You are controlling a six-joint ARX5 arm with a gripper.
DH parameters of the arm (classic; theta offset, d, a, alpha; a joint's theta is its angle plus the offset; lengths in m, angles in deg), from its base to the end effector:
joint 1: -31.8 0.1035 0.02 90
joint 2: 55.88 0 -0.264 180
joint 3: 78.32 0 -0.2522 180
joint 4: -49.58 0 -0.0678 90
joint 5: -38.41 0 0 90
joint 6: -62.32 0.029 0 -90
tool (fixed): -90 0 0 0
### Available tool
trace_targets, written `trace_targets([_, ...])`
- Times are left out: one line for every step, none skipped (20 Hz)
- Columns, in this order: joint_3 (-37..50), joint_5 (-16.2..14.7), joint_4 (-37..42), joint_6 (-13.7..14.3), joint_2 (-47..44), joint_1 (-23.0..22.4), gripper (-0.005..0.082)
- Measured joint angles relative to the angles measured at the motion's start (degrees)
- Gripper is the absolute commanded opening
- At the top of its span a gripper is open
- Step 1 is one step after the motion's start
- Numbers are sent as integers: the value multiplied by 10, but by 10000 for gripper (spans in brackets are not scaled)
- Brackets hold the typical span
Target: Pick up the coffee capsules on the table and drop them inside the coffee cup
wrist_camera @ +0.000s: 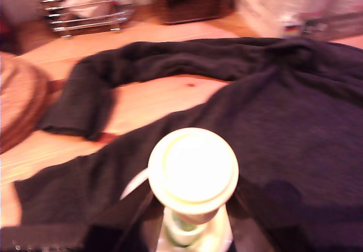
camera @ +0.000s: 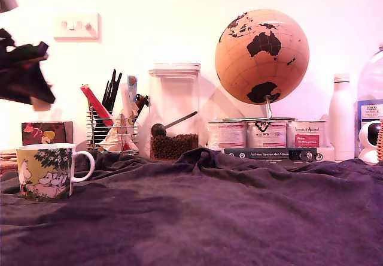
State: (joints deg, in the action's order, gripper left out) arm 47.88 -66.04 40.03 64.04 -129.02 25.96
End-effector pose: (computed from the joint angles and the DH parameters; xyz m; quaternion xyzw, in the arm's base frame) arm 0.2632 -0.0342 0.2263 -0.0044 0.2462 -0.1743 0.9534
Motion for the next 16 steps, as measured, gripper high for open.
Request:
trace_targets([0,0,1,0,0,0,267])
trace_targets([0,0,1,0,0,0,267])
trace_targets([0,0,1,0,0,0,267])
trace_targets([0,0,1,0,0,0,267])
trace_targets([0,0,1,0,0,0,267])
trace_targets([0,0,1,0,0,0,267])
trace_targets([0,0,1,0,0,0,267])
trace_targets([0,0,0,0,0,0,267])
trace_targets([0,0,0,0,0,0,267])
trace_targets([0,0,-1,0,0,0,267])
trace_targets([0,0,-1,0,0,0,267])
trace_targets([0,0,-1,0,0,0,267])
trace_targets([0,2,-1,0,0,0,267])
trace_targets([0,6,-1,0,0,0,267])
trace_targets([0,8,-1,0,0,0,267])
trace_targets([0,9,-1,0,0,0,267])
